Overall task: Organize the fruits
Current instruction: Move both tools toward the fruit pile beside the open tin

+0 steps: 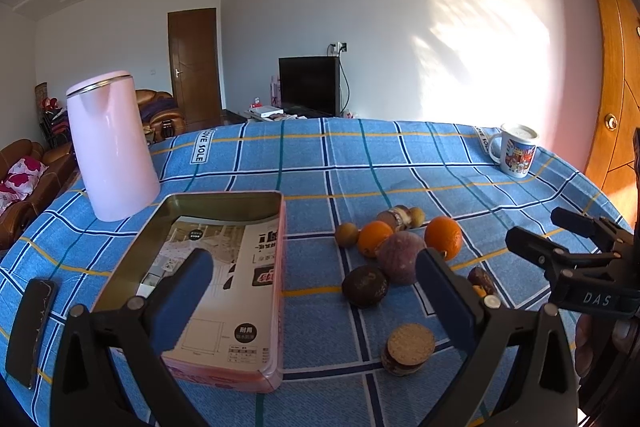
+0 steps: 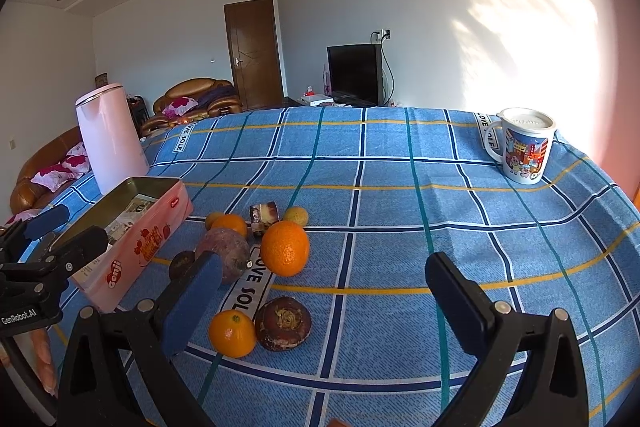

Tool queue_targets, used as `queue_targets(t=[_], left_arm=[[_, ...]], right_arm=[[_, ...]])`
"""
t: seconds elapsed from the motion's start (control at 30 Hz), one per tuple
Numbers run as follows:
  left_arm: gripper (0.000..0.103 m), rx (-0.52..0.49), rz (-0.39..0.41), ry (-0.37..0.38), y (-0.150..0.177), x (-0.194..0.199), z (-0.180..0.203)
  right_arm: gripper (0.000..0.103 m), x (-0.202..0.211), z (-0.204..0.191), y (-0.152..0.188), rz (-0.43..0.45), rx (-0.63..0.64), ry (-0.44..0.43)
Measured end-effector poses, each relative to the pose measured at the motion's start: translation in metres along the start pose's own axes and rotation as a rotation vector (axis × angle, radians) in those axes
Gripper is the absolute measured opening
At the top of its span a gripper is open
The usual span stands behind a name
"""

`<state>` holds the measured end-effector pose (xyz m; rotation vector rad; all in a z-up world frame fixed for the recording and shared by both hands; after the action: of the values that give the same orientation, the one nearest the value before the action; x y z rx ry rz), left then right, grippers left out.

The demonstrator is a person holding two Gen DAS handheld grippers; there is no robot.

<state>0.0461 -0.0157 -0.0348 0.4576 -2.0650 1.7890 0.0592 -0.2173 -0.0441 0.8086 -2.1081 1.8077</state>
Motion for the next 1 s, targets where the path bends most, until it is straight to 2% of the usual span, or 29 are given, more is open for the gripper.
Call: queue_targets(t=[1.0], left_arm=[[0.103, 0.001, 0.0, -0.002, 0.0009, -0.0012, 0.0025]], right_arm=[[0.102, -0.0003, -0.0021, 0.0022, -0.003, 0.006, -0.009]])
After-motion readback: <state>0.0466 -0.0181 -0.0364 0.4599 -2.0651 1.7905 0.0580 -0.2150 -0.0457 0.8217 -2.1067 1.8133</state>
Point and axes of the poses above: each gripper's, at about its wrist camera, not at the fingertips, and x roughly against the way its jaws point, z to its right, y to its underside, the point moved 5 cm from there along -x, roughly the way its jaws point, and after that the axes turned 9 degrees about -x, right-handed, at the moved point
